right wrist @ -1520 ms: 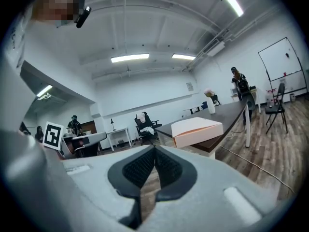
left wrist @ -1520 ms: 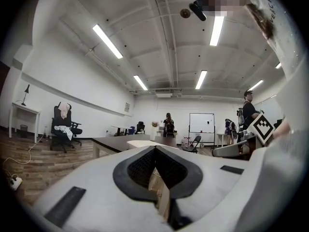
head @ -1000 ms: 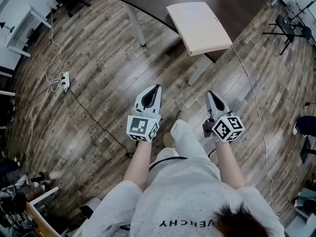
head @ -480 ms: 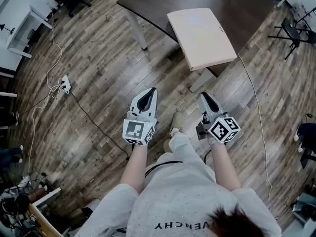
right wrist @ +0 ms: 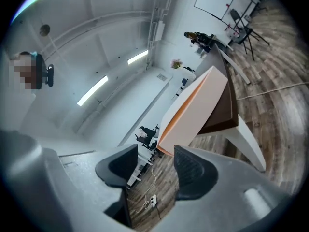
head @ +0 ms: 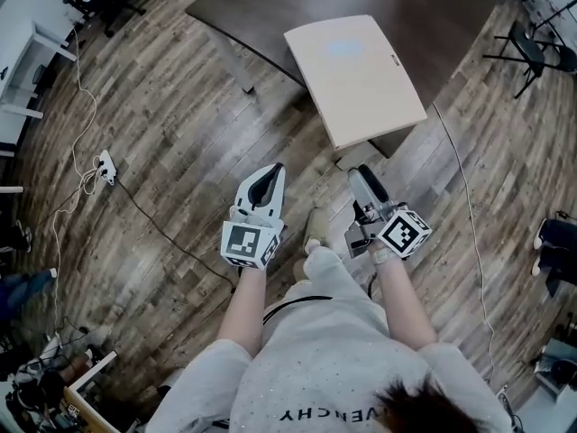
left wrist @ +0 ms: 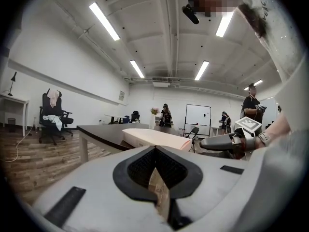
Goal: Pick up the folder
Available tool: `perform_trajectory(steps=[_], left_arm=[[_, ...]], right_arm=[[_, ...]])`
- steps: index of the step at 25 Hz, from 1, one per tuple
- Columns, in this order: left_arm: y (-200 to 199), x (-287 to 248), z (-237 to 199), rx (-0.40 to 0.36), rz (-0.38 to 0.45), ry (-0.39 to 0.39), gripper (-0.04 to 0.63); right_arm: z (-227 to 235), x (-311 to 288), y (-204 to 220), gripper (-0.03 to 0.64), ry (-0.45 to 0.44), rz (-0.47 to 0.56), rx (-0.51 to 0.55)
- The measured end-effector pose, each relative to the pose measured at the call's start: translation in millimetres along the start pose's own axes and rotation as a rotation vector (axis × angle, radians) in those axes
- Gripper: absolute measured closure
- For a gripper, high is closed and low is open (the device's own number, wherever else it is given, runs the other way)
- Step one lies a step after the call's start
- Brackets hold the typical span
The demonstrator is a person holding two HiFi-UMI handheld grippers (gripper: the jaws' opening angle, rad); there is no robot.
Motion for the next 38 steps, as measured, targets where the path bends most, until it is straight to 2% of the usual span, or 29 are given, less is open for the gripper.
perform_trajectory(steps=[6,13,20,27,38], left_arm=[[5,-34,-8,0.013,-0.025,0.021,0.597],[12,-60,-19,0.022,-0.061,0.019,0.597],[18,-76,-29,0.036,-0.063,0.001,0.597],[29,-75,-30,0.059,-0.082,-0.006,0.597],[29,-92,-41,0.069,-0.091,0.022,0.597]], right_arm=[[21,-30,-6,0.317,-0.036,0.039,-0.186],[57,-56,-14,0.231,0.032,0.106,-0.342],[79,-73,-22,0.193,0.03,0.204,-0.525],[78,-92,-26,0.193,-0.022,0.226,-0.567],[83,-118,-30,0.204,-0.011,0.279,-0.606]])
Point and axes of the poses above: the fingertips, and each gripper's own axes: x backward along the fingers, z to its right, y out of its underside, the point moved 4 cm from there along x, backward along the fingers, and after that the axes turned 1 degree about -z, right-handed, at the moved point
